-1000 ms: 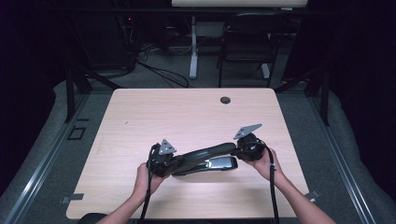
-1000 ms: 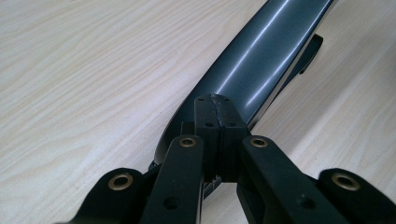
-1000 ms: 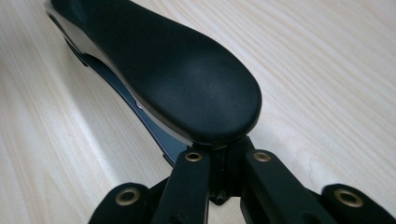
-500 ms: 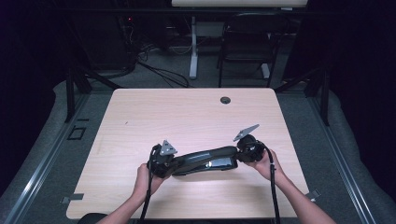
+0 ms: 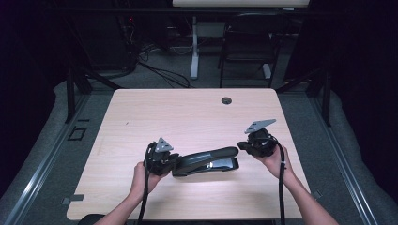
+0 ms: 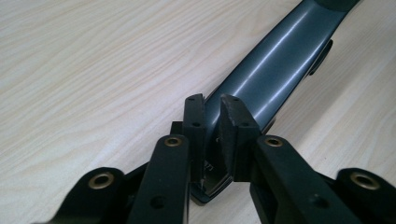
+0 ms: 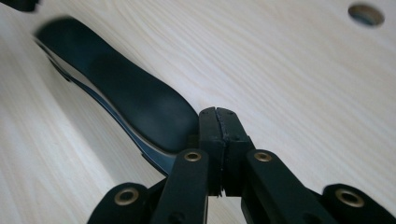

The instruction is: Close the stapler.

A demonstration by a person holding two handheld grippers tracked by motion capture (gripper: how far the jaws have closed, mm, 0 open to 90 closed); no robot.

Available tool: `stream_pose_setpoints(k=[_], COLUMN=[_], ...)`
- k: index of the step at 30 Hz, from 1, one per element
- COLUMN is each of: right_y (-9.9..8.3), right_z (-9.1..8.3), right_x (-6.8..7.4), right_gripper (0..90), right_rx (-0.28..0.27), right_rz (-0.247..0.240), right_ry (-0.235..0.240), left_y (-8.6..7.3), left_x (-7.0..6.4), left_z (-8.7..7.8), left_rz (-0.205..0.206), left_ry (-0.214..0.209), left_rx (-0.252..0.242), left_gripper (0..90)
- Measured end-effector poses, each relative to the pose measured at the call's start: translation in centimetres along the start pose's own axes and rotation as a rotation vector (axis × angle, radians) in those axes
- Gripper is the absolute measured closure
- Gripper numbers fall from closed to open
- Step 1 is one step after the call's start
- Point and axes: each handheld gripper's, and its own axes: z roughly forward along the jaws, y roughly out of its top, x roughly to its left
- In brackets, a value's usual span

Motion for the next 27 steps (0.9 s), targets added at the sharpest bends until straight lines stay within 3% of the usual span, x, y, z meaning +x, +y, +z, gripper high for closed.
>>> stream_pose_setpoints(k=[3, 5, 7, 12, 20, 27], right_y=[0.6, 0.8, 0.7, 0.7, 0.4, 0.2], right_z=[-0.5, -0.1, 0.1, 0.1, 0.7, 1.1], right_x=[1.1, 1.6, 1.7, 1.7, 1.5, 1.3], right_gripper=[90.0, 90.0, 90.0, 90.0, 90.0, 90.0], right_rx=[-0.018, 0.000, 0.003, 0.021, 0.046, 0.062], right_rz=[-0.037, -0.049, -0.059, -0.057, -0.059, -0.047], right_ry=[0.017, 0.031, 0.023, 0.025, 0.025, 0.035], left_y=[0.0, 0.1, 0.1, 0.1, 0.0, -0.1], left_x=[0.1, 0.2, 0.4, 1.0, 2.3, 2.9], left_z=[0.0, 0.0, -0.1, -0.3, -0.7, -0.8], left_rz=[-0.012, -0.012, -0.016, -0.044, -0.084, -0.100], left_ry=[-0.006, -0.001, -0.009, -0.012, 0.011, 0.023], left_rx=[-0.002, 0.007, 0.009, -0.003, -0.007, -0.007], left_gripper=[73.6, 57.3, 47.1, 30.8, 17.0, 15.2])
